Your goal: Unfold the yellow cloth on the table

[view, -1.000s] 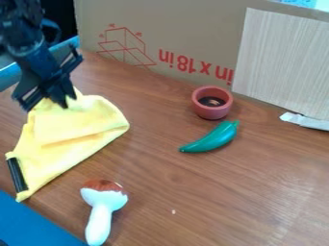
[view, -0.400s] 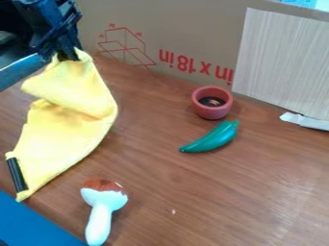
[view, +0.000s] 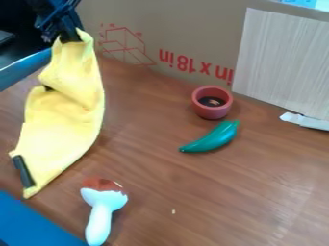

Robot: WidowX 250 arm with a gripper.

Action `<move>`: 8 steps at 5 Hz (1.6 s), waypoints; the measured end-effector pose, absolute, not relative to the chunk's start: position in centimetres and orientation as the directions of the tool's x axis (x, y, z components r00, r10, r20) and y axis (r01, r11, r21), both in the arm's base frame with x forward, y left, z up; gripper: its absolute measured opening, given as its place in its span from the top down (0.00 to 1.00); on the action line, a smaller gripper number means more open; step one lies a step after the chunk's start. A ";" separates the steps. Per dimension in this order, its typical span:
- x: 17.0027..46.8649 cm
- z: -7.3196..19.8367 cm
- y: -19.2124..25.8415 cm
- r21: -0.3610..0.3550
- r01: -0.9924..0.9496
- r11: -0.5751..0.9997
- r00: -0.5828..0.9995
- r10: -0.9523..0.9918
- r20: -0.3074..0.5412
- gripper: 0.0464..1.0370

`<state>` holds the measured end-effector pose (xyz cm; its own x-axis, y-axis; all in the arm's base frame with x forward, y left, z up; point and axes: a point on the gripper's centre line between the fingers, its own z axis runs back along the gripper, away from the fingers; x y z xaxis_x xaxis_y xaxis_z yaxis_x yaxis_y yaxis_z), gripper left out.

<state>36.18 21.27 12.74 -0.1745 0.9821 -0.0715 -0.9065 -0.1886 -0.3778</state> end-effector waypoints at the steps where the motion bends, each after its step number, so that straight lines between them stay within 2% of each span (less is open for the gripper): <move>1: 37.7 12.6 21.8 -0.366 -0.911 -0.191 -0.192 0.981 -0.034 0.98; 2: 39.3 12.0 21.4 -0.341 -0.920 -0.193 -0.195 0.980 -0.027 0.94; 3: 40.4 11.5 21.6 -0.338 -0.924 -0.178 -0.181 0.983 -0.021 0.83; 4: 41.4 10.9 21.9 -0.320 -0.936 -0.145 -0.151 0.989 -0.004 0.87; 5: 42.9 11.0 21.9 -0.332 -0.935 -0.126 -0.140 0.990 0.017 0.86; 6: 43.8 10.3 22.7 -0.318 -0.940 -0.126 -0.145 0.989 0.035 0.62; 7: 44.1 11.0 22.9 -0.308 -0.948 -0.084 -0.116 0.989 0.088 0.31; 8: 44.1 11.4 22.5 -0.221 -0.975 0.000 -0.058 0.964 0.258 0.06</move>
